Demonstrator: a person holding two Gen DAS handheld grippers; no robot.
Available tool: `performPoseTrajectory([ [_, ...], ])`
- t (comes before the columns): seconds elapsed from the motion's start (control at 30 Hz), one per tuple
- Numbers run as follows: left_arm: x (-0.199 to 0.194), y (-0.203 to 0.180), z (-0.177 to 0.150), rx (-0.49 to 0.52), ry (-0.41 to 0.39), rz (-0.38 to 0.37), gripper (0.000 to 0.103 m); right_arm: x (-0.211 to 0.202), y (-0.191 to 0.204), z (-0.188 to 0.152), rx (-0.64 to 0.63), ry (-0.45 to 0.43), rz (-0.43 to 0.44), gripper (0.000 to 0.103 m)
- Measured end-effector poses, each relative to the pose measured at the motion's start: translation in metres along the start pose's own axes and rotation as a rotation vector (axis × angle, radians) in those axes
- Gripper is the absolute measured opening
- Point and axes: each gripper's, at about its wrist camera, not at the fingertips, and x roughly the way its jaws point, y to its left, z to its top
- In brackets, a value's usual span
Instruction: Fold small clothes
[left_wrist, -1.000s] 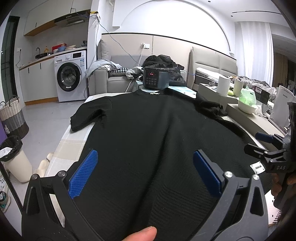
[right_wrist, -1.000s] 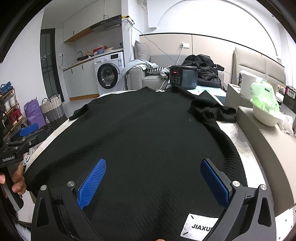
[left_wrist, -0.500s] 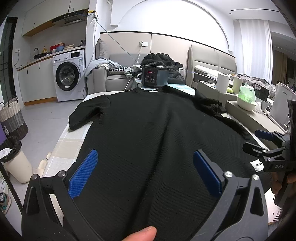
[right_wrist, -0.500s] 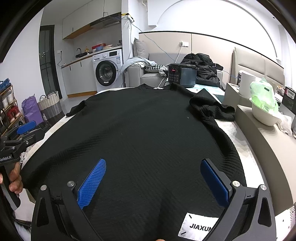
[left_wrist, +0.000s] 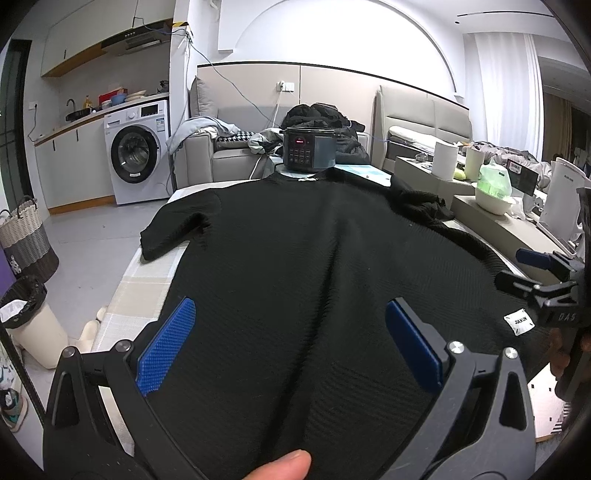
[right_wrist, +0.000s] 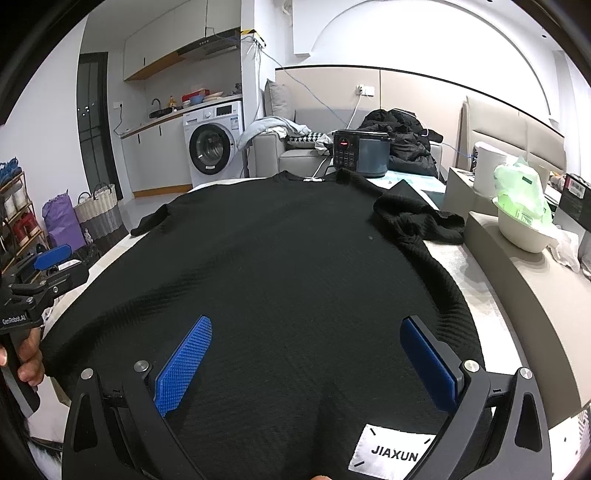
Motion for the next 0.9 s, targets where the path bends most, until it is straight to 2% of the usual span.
performPoseTrajectory([
  [0.17,-0.004,0.024,-0.003,-0.048,0.014,0.018,0.102,-0.007,-0.016,-0.002,0.023,-0.031,0.047,0.103],
  [0.4,-0.007,0.071,-0.009,-0.124,0.055,0.096,0.102,-0.01,-0.042,-0.01,0.057,0.022,0.017,0.103],
  [0.5,-0.012,0.089,-0.017,-0.126,0.078,0.118,0.102,-0.015,-0.06,-0.016,0.082,0.033,0.033,0.103],
  [0.6,-0.016,0.102,-0.028,-0.112,0.118,0.149,0.101,-0.015,-0.075,-0.025,0.098,0.087,0.008,0.103],
  [0.83,-0.015,0.128,-0.059,-0.139,0.254,0.095,0.07,-0.028,-0.114,-0.048,0.159,0.143,-0.06,0.103],
  [0.87,-0.016,0.129,-0.062,-0.138,0.264,0.082,0.062,-0.03,-0.118,-0.051,0.165,0.148,-0.071,0.103],
  [0.9,-0.016,0.131,-0.065,-0.135,0.27,0.068,0.06,-0.031,-0.123,-0.054,0.174,0.153,-0.078,0.103],
])
